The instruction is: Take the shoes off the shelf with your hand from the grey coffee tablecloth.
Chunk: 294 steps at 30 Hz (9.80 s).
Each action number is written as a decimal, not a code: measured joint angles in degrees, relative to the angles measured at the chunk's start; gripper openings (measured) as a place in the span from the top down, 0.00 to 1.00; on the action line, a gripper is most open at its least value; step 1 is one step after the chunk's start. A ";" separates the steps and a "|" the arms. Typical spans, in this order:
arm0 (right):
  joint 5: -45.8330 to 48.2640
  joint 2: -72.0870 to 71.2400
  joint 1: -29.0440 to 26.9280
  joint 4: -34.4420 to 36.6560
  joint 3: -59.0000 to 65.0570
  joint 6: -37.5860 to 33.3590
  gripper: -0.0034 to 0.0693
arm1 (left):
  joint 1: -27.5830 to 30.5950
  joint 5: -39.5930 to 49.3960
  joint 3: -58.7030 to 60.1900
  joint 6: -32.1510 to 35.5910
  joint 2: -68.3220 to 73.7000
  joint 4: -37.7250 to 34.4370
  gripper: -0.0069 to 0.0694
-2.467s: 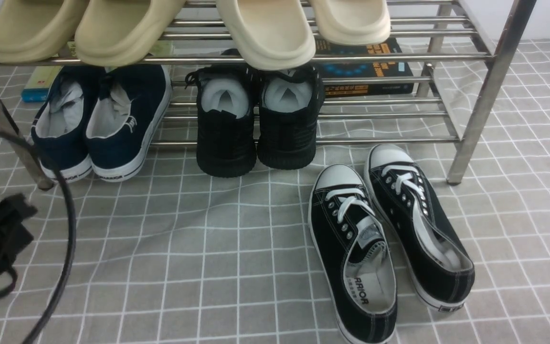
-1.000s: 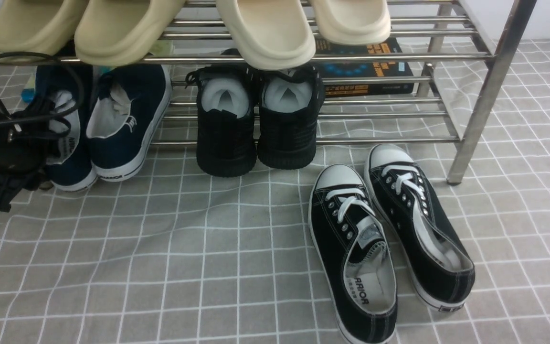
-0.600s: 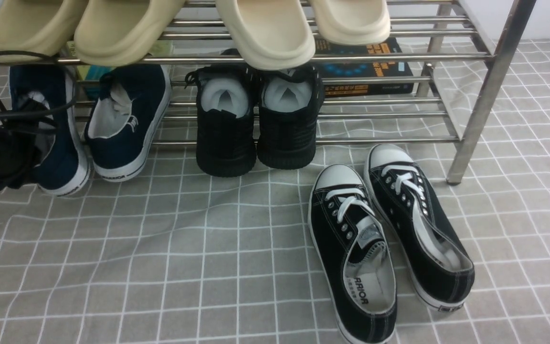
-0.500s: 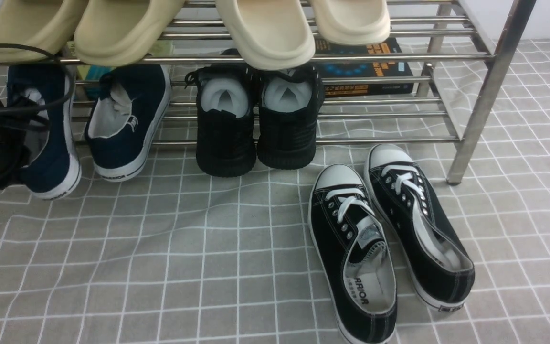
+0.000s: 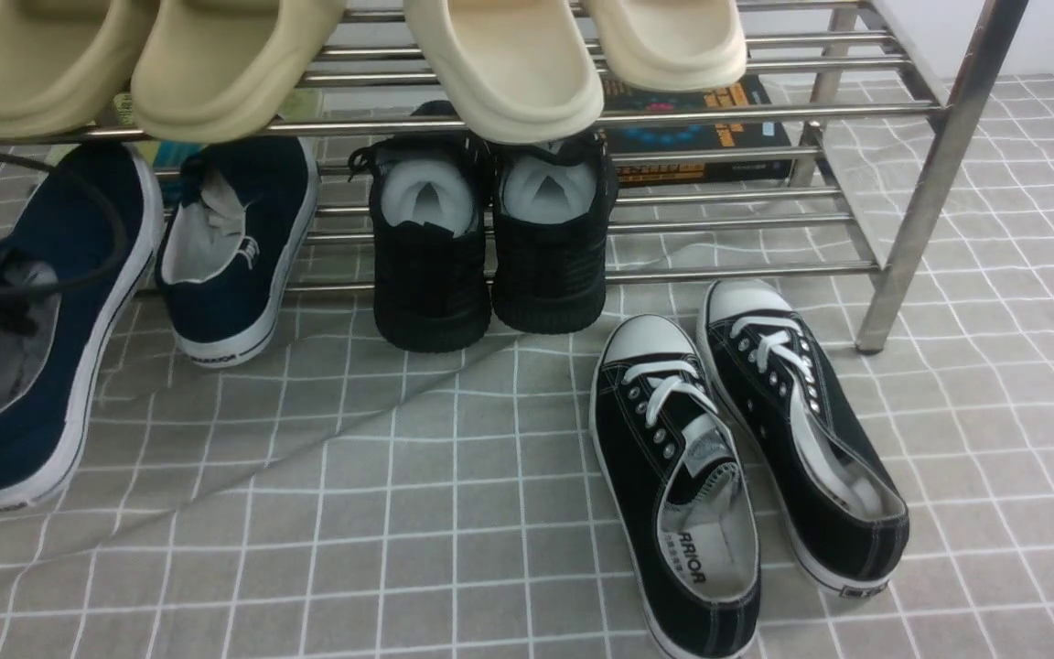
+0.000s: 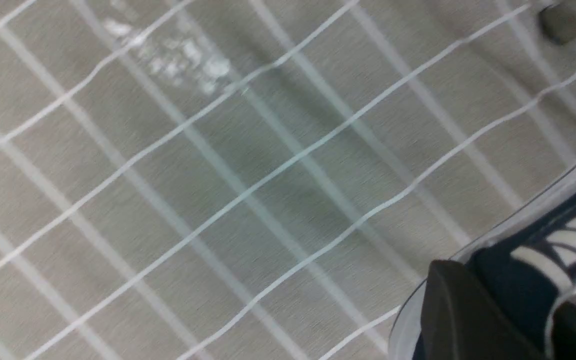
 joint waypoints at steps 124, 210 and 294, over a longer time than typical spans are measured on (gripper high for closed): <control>0.05 0.00 0.00 0.00 0.00 0.00 0.62 | -10.64 -17.74 -17.30 1.33 19.75 -11.58 0.36; 0.05 0.00 0.00 0.00 0.00 0.01 0.62 | -28.78 17.38 8.91 10.70 -29.64 -7.26 0.89; 0.05 0.00 0.00 0.00 0.00 0.06 0.62 | -5.34 -31.44 55.15 47.98 -77.64 -13.68 0.82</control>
